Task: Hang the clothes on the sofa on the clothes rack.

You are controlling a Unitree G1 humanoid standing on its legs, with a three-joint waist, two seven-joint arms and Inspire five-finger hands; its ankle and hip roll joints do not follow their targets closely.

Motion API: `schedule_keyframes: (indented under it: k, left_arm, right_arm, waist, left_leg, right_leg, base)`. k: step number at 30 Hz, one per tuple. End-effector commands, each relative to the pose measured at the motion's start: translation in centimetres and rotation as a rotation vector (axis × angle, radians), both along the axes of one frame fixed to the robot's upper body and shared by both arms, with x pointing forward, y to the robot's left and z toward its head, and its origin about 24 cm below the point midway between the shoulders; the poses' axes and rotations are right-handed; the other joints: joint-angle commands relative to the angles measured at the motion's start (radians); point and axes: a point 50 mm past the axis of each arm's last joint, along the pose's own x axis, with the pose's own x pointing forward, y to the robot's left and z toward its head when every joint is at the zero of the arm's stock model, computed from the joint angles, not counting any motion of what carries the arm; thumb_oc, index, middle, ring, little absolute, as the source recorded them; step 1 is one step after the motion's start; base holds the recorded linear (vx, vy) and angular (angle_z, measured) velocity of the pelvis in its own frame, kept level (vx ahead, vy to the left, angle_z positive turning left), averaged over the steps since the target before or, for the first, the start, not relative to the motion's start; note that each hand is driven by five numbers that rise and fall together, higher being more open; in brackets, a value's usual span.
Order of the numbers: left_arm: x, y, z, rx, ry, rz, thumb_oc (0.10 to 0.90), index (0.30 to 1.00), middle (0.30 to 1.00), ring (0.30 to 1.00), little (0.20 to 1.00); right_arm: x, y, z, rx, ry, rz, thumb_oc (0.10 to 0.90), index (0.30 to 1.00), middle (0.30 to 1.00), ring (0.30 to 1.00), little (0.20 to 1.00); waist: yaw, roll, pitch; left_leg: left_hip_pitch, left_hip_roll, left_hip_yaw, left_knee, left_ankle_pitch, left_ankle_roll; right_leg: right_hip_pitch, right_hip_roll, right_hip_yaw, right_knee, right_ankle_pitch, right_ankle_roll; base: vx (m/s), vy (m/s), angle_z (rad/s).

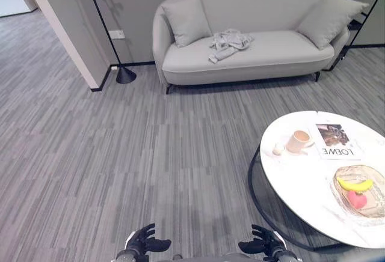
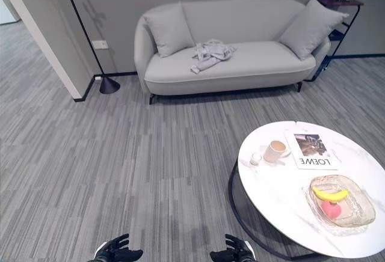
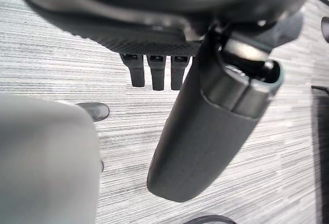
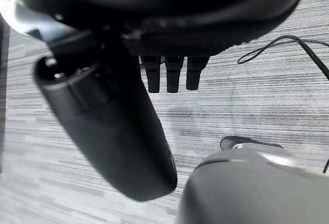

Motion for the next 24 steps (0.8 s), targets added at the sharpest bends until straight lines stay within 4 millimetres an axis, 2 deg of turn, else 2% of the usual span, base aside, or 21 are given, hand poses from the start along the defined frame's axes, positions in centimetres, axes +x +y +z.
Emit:
schedule_keyframes:
  k: [1, 3, 5, 6, 8, 9, 10, 11, 12, 13, 14, 16, 17, 18, 20, 21, 22, 23, 24]
  left_arm:
    - [3.3, 0.5, 1.3, -0.014, -0.142, 0.058, 0.8, 0.9, 0.9, 0.9, 0.9]
    - [4.0, 0.2, 1.6, -0.019, -0.164, 0.052, 0.8, 0.9, 0.9, 0.9, 0.9]
    - [3.8, 0.2, 1.5, -0.018, -0.159, 0.078, 0.8, 0.9, 0.9, 0.9, 0.9]
    - [3.8, 0.2, 1.5, -0.025, -0.162, 0.1, 0.8, 0.9, 0.9, 0.9, 0.9]
    - [3.5, 0.2, 1.5, -0.05, -0.169, 0.139, 0.8, 0.9, 0.9, 0.9, 0.9]
    - [3.3, 0.2, 1.5, -0.057, -0.173, 0.146, 0.8, 0.9, 0.9, 0.9, 0.9]
    - [3.1, 0.0, 1.4, -0.065, -0.175, 0.142, 0.8, 0.9, 0.9, 0.9, 0.9]
    - [3.2, 0.1, 1.5, -0.064, -0.182, 0.136, 0.8, 0.9, 0.9, 0.9, 0.9]
    - [3.2, 0.3, 1.6, -0.053, -0.186, 0.136, 0.8, 0.9, 0.9, 0.9, 0.9]
    - [3.1, 0.5, 1.5, -0.048, -0.18, 0.142, 0.8, 0.9, 0.9, 0.9, 0.9]
    - [2.5, 0.9, 1.3, -0.035, -0.153, 0.156, 0.8, 0.9, 0.9, 0.9, 0.9]
    - [1.9, 1.2, 1.1, -0.042, -0.14, 0.19, 0.8, 0.9, 0.9, 0.9, 0.9]
    - [0.4, 1.9, 0.6, -0.029, -0.097, 0.227, 0.8, 0.9, 0.9, 0.9, 0.9]
    - [-0.3, 2.4, 0.5, -0.02, -0.081, 0.249, 0.8, 0.9, 0.9, 0.9, 0.9]
    - [-0.5, 2.8, 0.5, -0.02, -0.078, 0.254, 0.8, 0.9, 0.9, 0.9, 0.9]
    - [-0.5, 2.8, 0.5, -0.02, -0.078, 0.254, 0.8, 0.9, 0.9, 0.9, 0.9]
    - [-0.6, 2.9, 0.5, -0.027, -0.08, 0.258, 0.8, 0.9, 0.9, 0.9, 0.9]
    - [-0.3, 3.3, 0.8, -0.028, -0.096, 0.256, 0.8, 0.9, 0.9, 0.9, 0.9]
    - [-0.1, 3.4, 0.9, -0.031, -0.104, 0.257, 0.8, 0.9, 0.9, 0.9, 0.9]
  right_arm:
    - [3.4, 0.5, 1.8, 0.006, -0.164, 0.066, 0.8, 0.9, 0.9, 0.9, 0.9]
    - [3.7, 0.1, 2.2, 0.006, -0.195, 0.051, 0.8, 0.9, 0.9, 0.9, 0.9]
    - [3.8, 0.0, 2.4, -0.002, -0.2, 0.058, 0.8, 0.9, 0.9, 0.9, 0.9]
    - [3.5, 0.0, 2.2, -0.004, -0.188, 0.054, 0.8, 0.9, 0.9, 0.9, 0.9]
    - [3.5, -0.2, 2.3, -0.002, -0.19, 0.045, 0.8, 0.9, 0.9, 0.9, 0.9]
    - [3.5, -0.2, 2.3, -0.001, -0.196, 0.048, 0.8, 0.9, 0.9, 0.9, 0.9]
    - [3.6, -0.2, 2.5, -0.003, -0.208, 0.058, 0.8, 0.9, 0.9, 0.9, 0.9]
    - [4.0, -0.3, 2.7, -0.007, -0.22, 0.07, 0.8, 0.9, 0.9, 0.9, 0.9]
    - [4.2, -0.4, 2.8, -0.015, -0.222, 0.077, 0.8, 0.9, 0.9, 0.9, 0.9]
    - [4.3, -0.3, 2.7, -0.018, -0.217, 0.083, 0.8, 0.9, 0.9, 0.9, 0.9]
    - [4.5, -0.4, 2.7, -0.028, -0.213, 0.091, 0.8, 0.9, 0.9, 0.9, 0.9]
    - [4.3, -0.2, 2.6, -0.022, -0.203, 0.104, 0.8, 0.9, 0.9, 0.9, 0.9]
    - [3.7, -0.1, 2.3, -0.003, -0.184, 0.103, 0.8, 0.9, 0.9, 0.9, 0.9]
    - [2.4, -0.1, 1.6, 0.009, -0.137, 0.087, 0.8, 0.9, 0.9, 0.9, 0.9]
    - [1.7, -0.5, 1.2, 0.009, -0.104, 0.057, 0.8, 0.9, 0.9, 0.9, 0.9]
    - [1.7, -0.5, 1.2, 0.009, -0.104, 0.057, 0.8, 0.9, 0.9, 0.9, 0.9]
    - [1.9, -0.6, 1.2, 0.009, -0.104, 0.053, 0.8, 0.9, 0.9, 0.9, 0.9]
    - [2.2, -0.6, 1.4, 0.014, -0.121, 0.052, 0.8, 0.9, 0.9, 0.9, 0.9]
    - [2.3, -0.6, 1.5, 0.016, -0.126, 0.051, 0.8, 0.9, 0.9, 0.9, 0.9]
  waist:
    - [0.002, -0.07, 0.037]
    - [0.011, -0.078, 0.08]
    - [0.01, -0.089, 0.091]
    - [0.015, -0.089, 0.086]
    - [0.029, -0.088, 0.071]
    - [0.038, -0.09, 0.069]
    - [0.047, -0.081, 0.067]
    - [0.054, -0.075, 0.067]
    - [0.066, -0.079, 0.074]
    - [0.074, -0.079, 0.072]
    - [0.08, -0.082, 0.068]
    - [0.084, -0.084, 0.054]
    - [0.102, -0.085, 0.022]
    - [0.113, -0.106, -0.022]
    - [0.126, -0.122, -0.039]
    - [0.127, -0.12, -0.04]
    - [0.131, -0.118, -0.031]
    - [0.117, -0.096, -0.016]
    - [0.106, -0.077, -0.002]
  left_leg:
    - [-0.081, -0.005, -0.033, 0.257, -0.012, -0.014]
    - [-0.209, -0.011, -0.068, 0.47, 0.083, -0.022]
    - [-0.297, -0.007, -0.051, 0.567, 0.078, -0.017]
    - [-0.322, -0.006, -0.041, 0.524, 0.061, -0.013]
    - [-0.333, 0.006, -0.023, 0.356, 0.031, -0.005]
    - [-0.325, 0.015, -0.02, 0.249, 0.04, -0.005]
    - [-0.336, 0.044, -0.03, 0.104, 0.104, -0.021]
    - [-0.356, 0.069, -0.03, 0.008, 0.128, -0.031]
    - [-0.364, 0.086, -0.03, -0.092, 0.148, -0.041]
    - [-0.383, 0.104, -0.029, -0.156, 0.161, -0.05]
    - [-0.415, 0.12, -0.009, -0.171, 0.164, -0.058]
    - [-0.4, 0.127, 0.019, -0.171, 0.162, -0.058]
    - [-0.376, 0.116, 0.039, -0.171, 0.235, -0.063]
    - [-0.335, 0.071, 0.056, -0.171, 0.268, -0.048]
    - [-0.288, 0.014, 0.07, -0.162, 0.231, -0.005]
    - [-0.289, 0.016, 0.07, -0.162, 0.231, -0.005]
    - [-0.262, -0.011, 0.079, -0.151, 0.207, 0.023]
    - [-0.182, -0.043, 0.074, -0.158, 0.16, 0.071]
    - [-0.132, -0.054, 0.062, -0.171, 0.131, 0.087]
  right_leg:
    - [0.188, -0.062, -0.001, -0.301, 0.149, 0.093]
    - [0.198, -0.054, 0.001, -0.286, 0.134, 0.073]
    - [0.204, -0.052, 0.003, -0.286, 0.114, 0.067]
    - [0.216, -0.052, 0.002, -0.291, 0.101, 0.071]
    - [0.239, -0.058, 0.006, -0.305, 0.079, 0.087]
    - [0.254, -0.066, 0.007, -0.309, 0.068, 0.094]
    - [0.282, -0.063, 0.001, -0.318, 0.052, 0.102]
    - [0.298, -0.062, -0.002, -0.319, 0.035, 0.105]
    - [0.326, -0.071, 0.0, -0.321, 0.018, 0.109]
    - [0.344, -0.074, 0.006, -0.322, 0.009, 0.114]
    - [0.375, -0.079, 0.009, -0.324, 0.0, 0.125]
    - [0.384, -0.094, 0.026, -0.323, 0.001, 0.138]
    - [0.405, -0.13, 0.04, -0.302, 0.023, 0.168]
    - [0.386, -0.197, 0.04, -0.221, 0.137, 0.212]
    - [0.339, -0.246, 0.04, -0.053, 0.313, 0.236]
    - [0.337, -0.244, 0.042, -0.053, 0.314, 0.235]
    - [0.293, -0.278, 0.034, 0.07, 0.453, 0.242]
    - [0.186, -0.317, 0.009, 0.25, 0.529, 0.21]
    - [0.109, -0.318, -0.005, 0.332, 0.514, 0.201]
  base:
    - [0.1, -0.16, -0.07]
    - [0.09, -0.154, 0.0]
    - [0.2, -0.101, 0.09]
    - [0.34, -0.009, -0.02]
    - [0.4, 0.075, -0.12]
    - [0.45, 0.116, -0.26]
    - [0.5, 0.123, -0.62]
    - [0.53, 0.119, -0.47]
    - [0.53, 0.123, -0.37]
    - [0.61, 0.156, -0.13]
    - [0.62, 0.205, -0.28]
    - [0.59, 0.236, -0.32]
    - [1.1, 0.447, -0.59]
    - [1.35, 0.544, -0.72]
    - [0.74, 0.308, -0.58]
    - [0.42, 0.228, -0.16]
    - [0.58, 0.362, 0.01]
    - [0.78, 0.478, -0.04]
    - [0.81, 0.446, 0.1]
